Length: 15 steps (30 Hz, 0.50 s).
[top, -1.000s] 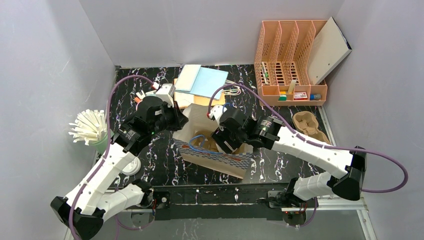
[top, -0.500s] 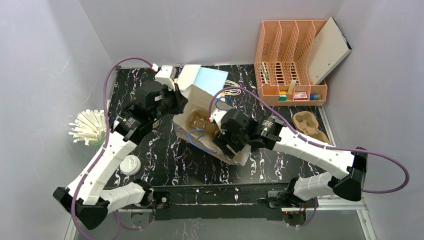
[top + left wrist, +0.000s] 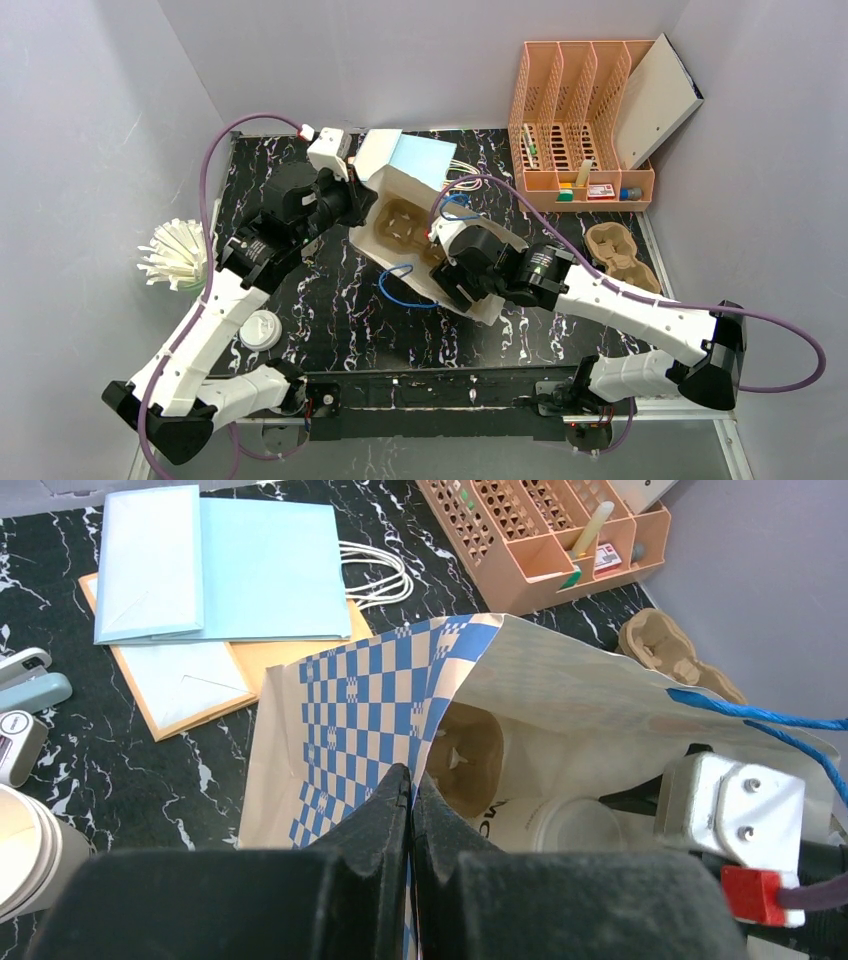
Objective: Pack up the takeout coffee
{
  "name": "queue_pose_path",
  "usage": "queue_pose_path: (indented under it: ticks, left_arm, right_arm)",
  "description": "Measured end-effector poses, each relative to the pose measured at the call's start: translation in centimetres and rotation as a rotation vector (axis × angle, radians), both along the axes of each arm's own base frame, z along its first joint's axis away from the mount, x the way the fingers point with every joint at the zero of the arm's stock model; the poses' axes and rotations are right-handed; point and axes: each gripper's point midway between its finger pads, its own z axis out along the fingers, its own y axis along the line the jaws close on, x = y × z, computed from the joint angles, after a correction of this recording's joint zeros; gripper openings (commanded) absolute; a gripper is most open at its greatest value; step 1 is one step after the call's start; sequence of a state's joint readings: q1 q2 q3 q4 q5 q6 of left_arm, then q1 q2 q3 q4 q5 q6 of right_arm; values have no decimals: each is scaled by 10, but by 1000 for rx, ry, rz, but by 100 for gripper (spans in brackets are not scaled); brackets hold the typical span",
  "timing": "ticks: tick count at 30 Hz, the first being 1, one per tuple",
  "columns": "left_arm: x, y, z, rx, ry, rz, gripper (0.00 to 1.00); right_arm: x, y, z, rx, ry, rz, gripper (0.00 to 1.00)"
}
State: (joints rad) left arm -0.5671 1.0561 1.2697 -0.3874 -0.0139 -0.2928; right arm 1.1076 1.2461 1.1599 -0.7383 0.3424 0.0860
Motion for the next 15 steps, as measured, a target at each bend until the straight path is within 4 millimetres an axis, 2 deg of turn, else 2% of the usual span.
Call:
queue_pose_path:
  ticks: [8, 15]
  left_arm:
    - [-8, -1, 2, -8, -19, -35, 0]
    - [-10, -3, -10, 7, 3, -56, 0]
  right_arm:
    - [21, 5, 7, 4, -76, -59, 25]
    - [38, 4, 24, 21, -127, -108, 25]
